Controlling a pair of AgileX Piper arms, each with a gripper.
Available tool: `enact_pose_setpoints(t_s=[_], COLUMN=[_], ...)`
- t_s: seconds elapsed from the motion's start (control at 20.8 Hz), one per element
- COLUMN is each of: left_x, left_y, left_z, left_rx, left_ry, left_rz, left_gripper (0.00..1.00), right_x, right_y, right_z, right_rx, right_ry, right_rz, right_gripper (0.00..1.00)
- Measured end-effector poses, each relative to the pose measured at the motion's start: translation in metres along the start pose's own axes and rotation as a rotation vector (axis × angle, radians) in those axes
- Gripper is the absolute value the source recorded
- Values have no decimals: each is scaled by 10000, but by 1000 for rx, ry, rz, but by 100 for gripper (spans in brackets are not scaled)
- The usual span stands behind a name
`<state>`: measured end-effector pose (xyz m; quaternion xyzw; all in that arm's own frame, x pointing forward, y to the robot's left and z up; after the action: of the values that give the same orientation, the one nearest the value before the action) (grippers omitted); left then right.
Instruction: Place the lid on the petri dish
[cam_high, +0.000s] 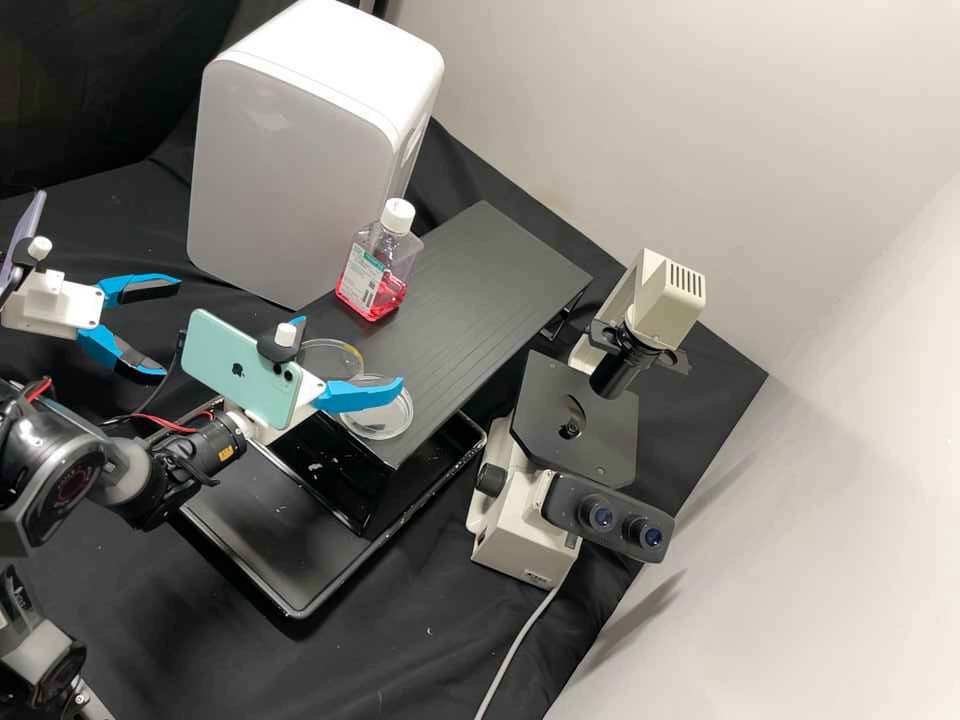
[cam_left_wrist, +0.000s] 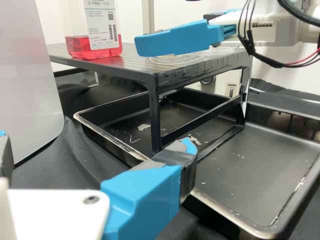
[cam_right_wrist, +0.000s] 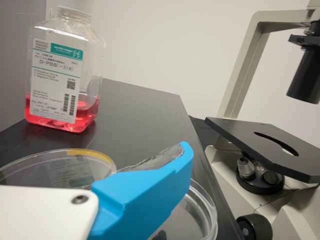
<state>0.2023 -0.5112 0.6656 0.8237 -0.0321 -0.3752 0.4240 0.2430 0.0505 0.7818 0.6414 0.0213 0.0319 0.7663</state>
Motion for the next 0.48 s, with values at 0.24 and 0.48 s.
enact_pose_setpoints(t_s=[0.24,0.48], left_x=[0,0], left_y=[0,0], left_z=[0,-2], left_rx=[0,-1], left_ry=[0,2], left_rz=[0,0], left_gripper=[100,100], right_x=[-1,-8], right_y=[-4,5], right_z=[-6,-30], right_rx=[1,3], right_ry=[1,11], right_rz=[-1,2], right_gripper=[100,100])
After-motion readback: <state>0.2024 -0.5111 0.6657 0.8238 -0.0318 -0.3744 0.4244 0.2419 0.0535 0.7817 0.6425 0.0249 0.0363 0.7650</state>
